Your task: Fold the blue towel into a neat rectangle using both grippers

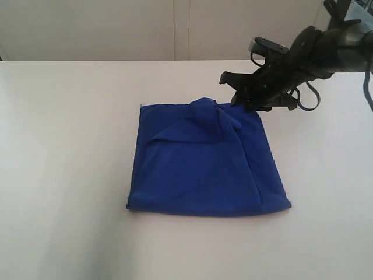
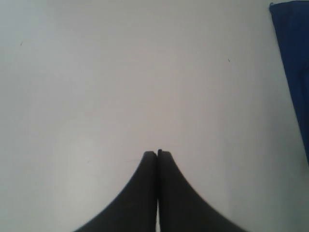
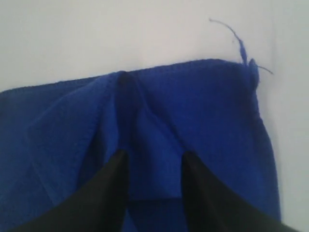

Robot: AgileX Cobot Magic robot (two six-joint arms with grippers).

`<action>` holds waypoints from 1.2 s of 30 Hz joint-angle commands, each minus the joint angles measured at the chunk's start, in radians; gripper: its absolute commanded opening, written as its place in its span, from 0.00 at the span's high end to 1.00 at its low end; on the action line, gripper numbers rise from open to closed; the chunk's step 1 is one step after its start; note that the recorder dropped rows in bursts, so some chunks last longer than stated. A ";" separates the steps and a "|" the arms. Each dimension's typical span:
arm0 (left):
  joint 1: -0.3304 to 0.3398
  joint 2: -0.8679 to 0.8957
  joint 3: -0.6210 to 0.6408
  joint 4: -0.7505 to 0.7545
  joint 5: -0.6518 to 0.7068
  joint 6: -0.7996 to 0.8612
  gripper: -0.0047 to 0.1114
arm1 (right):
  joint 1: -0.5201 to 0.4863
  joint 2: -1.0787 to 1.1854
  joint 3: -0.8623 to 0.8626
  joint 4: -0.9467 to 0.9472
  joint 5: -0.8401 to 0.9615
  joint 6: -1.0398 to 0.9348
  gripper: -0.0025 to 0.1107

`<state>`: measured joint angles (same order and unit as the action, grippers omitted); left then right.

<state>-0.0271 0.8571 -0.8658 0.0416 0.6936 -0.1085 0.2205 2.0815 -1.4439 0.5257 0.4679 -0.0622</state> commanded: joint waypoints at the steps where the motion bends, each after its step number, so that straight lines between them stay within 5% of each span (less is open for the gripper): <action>1: -0.004 -0.009 -0.002 -0.006 0.007 0.002 0.96 | -0.011 0.001 -0.001 -0.048 0.030 -0.013 0.66; 21: -0.004 -0.009 -0.002 -0.006 0.005 0.002 0.96 | -0.011 0.092 0.000 -0.049 0.038 -0.008 0.66; 30: -0.004 -0.009 -0.002 -0.006 0.005 0.002 0.96 | -0.011 0.092 0.000 -0.049 0.022 -0.006 0.97; 36: -0.004 -0.009 -0.002 -0.006 0.005 0.002 0.96 | -0.011 0.092 0.000 -0.049 0.022 -0.006 0.98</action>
<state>-0.0271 0.8571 -0.8658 0.0416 0.6936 -0.1085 0.2141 2.1715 -1.4439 0.4809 0.4932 -0.0638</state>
